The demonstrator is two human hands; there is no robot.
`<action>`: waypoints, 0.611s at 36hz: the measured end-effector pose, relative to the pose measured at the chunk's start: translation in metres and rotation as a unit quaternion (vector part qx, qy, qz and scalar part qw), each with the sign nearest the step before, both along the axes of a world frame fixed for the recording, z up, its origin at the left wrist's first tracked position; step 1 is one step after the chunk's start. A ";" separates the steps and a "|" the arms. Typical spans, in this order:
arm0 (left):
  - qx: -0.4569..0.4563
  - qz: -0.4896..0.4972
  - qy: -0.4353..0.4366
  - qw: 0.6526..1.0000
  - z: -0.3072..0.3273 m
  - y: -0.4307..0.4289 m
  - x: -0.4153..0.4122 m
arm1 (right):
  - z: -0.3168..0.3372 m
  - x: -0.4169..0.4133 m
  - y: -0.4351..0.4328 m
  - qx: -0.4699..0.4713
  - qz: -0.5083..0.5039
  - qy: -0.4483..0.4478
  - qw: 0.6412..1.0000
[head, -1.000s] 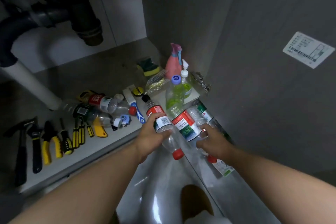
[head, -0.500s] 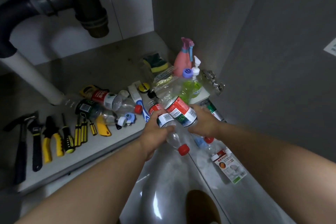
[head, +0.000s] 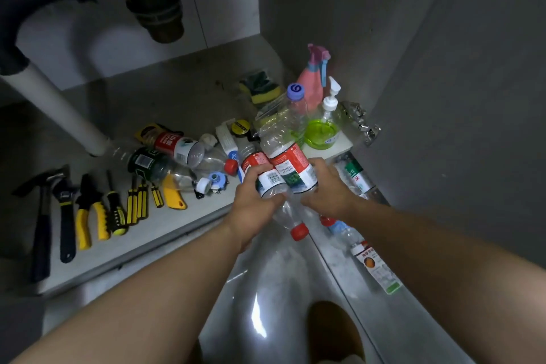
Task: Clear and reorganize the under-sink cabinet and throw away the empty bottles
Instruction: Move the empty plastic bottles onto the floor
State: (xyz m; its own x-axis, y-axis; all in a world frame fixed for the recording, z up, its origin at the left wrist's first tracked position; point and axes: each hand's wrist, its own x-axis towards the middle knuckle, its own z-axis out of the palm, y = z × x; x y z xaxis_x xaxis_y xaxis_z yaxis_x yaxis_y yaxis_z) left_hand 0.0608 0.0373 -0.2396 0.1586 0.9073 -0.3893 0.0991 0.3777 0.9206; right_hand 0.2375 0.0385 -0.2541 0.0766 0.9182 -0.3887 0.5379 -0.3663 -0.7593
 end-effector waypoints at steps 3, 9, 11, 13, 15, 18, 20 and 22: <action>0.068 -0.045 0.089 0.993 0.000 -0.016 -0.001 | -0.010 0.011 -0.032 -0.008 -0.018 0.013 1.000; 0.082 -0.165 0.177 0.967 -0.017 -0.054 -0.009 | -0.040 0.032 -0.086 -0.079 0.019 -0.076 0.994; 0.069 -0.200 0.191 0.959 -0.028 -0.064 -0.009 | -0.049 0.034 -0.092 -0.095 0.035 -0.097 0.990; 0.045 -0.219 0.201 0.954 -0.036 -0.071 -0.009 | -0.055 0.033 -0.090 -0.095 0.048 -0.127 0.986; 0.028 -0.230 0.202 0.952 -0.042 -0.075 -0.008 | -0.060 0.028 -0.083 -0.091 0.053 -0.176 0.979; 0.027 -0.245 0.222 0.943 -0.051 -0.076 -0.008 | -0.066 0.018 -0.073 -0.096 0.049 -0.225 0.968; 0.024 -0.243 0.222 0.944 -0.056 -0.073 -0.008 | -0.072 0.011 -0.069 -0.088 0.045 -0.240 0.966; 0.013 -0.229 0.215 0.949 -0.061 -0.070 -0.006 | -0.077 0.005 -0.066 -0.076 0.037 -0.258 0.962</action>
